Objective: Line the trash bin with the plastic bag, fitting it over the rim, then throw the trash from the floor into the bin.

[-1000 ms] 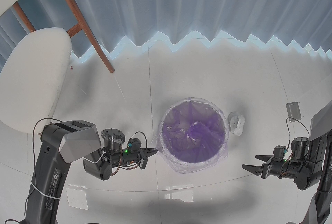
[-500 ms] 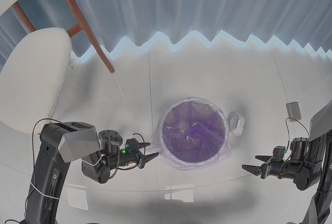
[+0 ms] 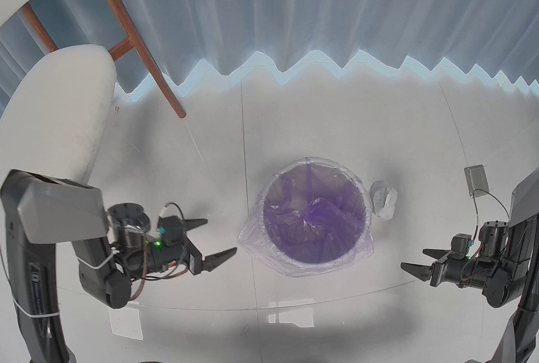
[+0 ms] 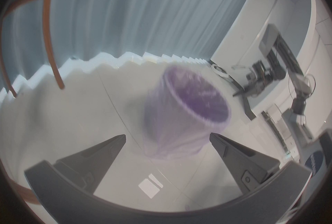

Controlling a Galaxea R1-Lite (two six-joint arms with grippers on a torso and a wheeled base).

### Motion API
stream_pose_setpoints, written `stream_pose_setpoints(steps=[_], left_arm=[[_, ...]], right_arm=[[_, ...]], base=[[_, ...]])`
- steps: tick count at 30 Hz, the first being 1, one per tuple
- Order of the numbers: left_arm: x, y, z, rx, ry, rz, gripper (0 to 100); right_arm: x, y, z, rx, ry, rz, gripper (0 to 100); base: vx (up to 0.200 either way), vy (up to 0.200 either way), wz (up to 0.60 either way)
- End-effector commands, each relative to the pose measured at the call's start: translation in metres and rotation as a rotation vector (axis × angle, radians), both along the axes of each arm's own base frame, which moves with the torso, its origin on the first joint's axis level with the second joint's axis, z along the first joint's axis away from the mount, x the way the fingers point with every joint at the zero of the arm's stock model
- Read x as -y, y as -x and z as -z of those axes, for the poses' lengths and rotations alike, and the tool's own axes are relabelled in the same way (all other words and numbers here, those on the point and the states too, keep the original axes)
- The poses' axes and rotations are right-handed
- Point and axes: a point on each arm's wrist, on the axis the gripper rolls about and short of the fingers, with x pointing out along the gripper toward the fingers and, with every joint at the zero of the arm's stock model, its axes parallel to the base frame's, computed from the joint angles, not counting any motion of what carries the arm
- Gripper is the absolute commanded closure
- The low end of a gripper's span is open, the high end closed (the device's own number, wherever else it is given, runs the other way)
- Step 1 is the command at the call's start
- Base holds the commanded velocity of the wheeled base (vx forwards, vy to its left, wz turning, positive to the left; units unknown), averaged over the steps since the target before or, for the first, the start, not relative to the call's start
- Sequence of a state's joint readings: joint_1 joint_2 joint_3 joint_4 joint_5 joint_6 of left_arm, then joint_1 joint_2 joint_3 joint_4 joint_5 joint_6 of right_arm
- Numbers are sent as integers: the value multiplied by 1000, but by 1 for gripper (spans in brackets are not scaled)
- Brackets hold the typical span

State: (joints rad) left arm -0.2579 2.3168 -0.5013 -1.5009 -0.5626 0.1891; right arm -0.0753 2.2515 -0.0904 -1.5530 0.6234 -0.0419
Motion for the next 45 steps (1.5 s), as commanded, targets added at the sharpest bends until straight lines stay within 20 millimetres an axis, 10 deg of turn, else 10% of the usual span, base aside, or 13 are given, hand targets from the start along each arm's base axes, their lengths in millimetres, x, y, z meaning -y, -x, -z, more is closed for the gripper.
stream_pose_setpoints(steps=[1, 5, 15, 32, 45], left_arm=[[-59, 80, -133, 279, 171, -202, 0], [-69, 120, -172, 316, 411, -451, 0], [-77, 220, -176, 335, 565, -553, 0], [-99, 345, -131, 278, 388, -685, 0], [-101, 335, -91, 140, 307, -993, 0]], right_arm=[[15, 2, -23, 103, 36, 99, 0], [23, 10, -41, 152, 60, 185, 0], [23, 28, -66, 183, 54, 388, 0], [20, 17, -75, 205, -20, 530, 0], [10, -75, -19, 115, -69, 639, 0]], base=[[0, 0, 0], [0, 0, 0], [0, 0, 0], [0, 0, 0], [0, 0, 0]])
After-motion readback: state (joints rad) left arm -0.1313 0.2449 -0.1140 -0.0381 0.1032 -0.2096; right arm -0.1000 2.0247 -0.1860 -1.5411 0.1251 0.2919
